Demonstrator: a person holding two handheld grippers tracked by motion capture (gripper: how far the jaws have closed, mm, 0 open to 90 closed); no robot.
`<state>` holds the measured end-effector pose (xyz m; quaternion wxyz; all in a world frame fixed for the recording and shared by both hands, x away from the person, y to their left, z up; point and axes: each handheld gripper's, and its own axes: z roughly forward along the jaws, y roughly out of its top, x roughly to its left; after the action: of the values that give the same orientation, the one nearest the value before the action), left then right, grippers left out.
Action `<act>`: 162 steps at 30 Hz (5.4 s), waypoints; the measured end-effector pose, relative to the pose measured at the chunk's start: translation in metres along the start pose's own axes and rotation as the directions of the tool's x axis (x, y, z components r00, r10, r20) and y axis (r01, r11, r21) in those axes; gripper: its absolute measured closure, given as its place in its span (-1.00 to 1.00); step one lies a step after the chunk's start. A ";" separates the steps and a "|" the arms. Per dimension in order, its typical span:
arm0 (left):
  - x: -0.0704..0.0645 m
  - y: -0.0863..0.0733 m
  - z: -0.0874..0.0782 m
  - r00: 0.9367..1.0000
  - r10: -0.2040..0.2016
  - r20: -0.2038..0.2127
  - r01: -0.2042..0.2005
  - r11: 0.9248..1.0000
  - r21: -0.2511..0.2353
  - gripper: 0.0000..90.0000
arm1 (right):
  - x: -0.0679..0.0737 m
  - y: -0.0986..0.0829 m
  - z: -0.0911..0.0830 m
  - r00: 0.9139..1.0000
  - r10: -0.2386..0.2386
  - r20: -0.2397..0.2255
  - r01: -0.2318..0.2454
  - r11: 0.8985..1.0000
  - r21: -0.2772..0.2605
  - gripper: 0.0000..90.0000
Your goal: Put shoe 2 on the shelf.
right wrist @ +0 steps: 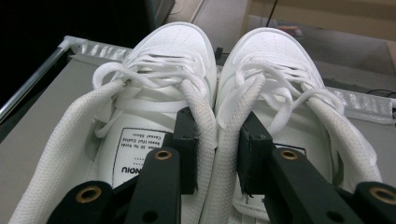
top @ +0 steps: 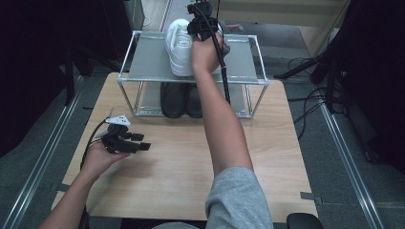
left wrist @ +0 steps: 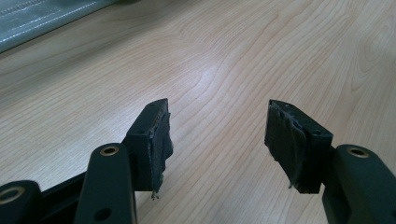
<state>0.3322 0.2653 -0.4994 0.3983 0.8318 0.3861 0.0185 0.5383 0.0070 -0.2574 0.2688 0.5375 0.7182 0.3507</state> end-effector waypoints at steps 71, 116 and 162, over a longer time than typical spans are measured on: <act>-0.003 -0.001 0.004 1.000 0.016 -0.008 -0.016 0.999 0.038 -0.10 | 0.006 -0.015 -0.031 0.989 0.035 -0.145 -0.034 0.999 0.014 -0.12; -0.003 -0.001 0.006 1.000 0.024 -0.018 -0.023 0.998 0.062 -0.11 | -0.029 -0.091 -0.096 0.845 -0.223 -0.487 0.185 0.975 -0.125 -0.48; -0.003 -0.002 0.007 0.999 0.029 -0.032 -0.027 0.998 0.061 -0.11 | -0.102 -0.248 -0.065 0.791 -0.266 -0.551 0.243 0.963 -0.117 -0.46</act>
<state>0.3312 0.2596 -0.5046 0.3665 0.8484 0.3812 0.0259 0.3728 -0.1485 -0.4136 0.1009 0.3032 0.8238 0.4683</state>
